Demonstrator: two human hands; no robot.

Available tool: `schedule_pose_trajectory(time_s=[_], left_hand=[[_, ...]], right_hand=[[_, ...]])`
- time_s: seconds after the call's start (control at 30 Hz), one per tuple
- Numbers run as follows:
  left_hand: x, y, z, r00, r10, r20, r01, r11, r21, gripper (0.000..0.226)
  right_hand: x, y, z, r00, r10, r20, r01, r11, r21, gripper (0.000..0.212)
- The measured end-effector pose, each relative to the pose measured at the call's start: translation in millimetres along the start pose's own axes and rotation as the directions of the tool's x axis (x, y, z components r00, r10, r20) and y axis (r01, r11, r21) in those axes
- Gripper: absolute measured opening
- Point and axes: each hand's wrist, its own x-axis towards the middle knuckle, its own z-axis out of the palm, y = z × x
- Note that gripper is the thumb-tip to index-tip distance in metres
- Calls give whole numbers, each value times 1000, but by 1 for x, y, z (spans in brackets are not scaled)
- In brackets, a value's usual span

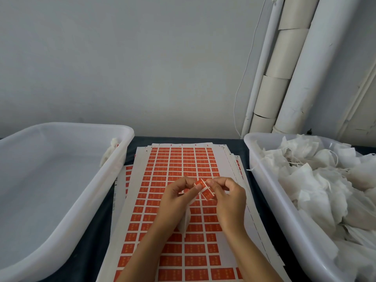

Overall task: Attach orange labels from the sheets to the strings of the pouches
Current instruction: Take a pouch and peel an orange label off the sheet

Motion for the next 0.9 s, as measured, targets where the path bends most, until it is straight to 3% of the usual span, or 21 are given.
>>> schedule_pose_trajectory(time_s=[0.33,0.9], left_hand=[[1,0,2,1000,-6,-23,8,997,73,14],[2,-1,3,999,-14,-53,22,985,171,13]], right_hand=[[0,4,2,996,87,14,-87,996,29,11],[-1,-1,0,997,71,19,-71,997,27,6]])
